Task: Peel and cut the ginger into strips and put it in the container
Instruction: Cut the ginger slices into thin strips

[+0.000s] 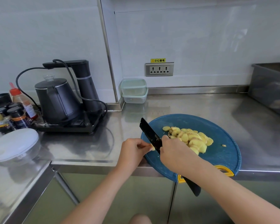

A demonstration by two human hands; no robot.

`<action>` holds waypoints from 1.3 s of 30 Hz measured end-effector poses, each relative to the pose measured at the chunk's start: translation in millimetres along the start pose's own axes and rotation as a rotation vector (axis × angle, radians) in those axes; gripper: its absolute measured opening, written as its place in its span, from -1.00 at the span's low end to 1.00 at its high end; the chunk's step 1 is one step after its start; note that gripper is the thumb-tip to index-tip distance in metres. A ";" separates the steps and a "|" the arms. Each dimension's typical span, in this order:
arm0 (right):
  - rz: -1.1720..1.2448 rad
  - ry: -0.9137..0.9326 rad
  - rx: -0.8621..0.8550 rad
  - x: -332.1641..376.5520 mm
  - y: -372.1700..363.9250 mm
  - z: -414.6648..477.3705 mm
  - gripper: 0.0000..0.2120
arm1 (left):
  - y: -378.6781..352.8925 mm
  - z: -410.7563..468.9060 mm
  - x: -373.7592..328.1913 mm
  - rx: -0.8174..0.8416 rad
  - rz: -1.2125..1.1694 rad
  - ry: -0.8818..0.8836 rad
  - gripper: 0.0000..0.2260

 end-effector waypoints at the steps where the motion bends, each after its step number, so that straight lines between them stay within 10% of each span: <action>1: -0.021 0.009 0.000 0.6 -0.8 0.2 -0.87 | -0.2 0.3 -0.3 0.003 0.005 -0.002 -0.91; 20: -0.007 -0.019 0.018 4.9 -6.6 -3.8 -0.90 | 1.9 2.2 -7.0 -0.008 0.093 -0.058 -0.96; 30: -0.017 -0.011 0.015 5.6 -11.5 -6.6 -0.61 | 3.3 5.2 -9.0 0.007 0.149 -0.055 -0.87; 39: 0.053 -0.063 0.093 -3.3 -16.9 4.3 -0.90 | 1.3 4.6 -8.9 0.010 0.141 -0.078 -0.89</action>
Point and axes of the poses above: each hand's wrist, its own z-axis towards the middle knuckle, its own y-axis out of the back of the hand, x = y × z, the point moved 7 cm from there along z, towards the middle knuckle, and after that the axes turned 4 degrees about -y, right-handed, at the moved point
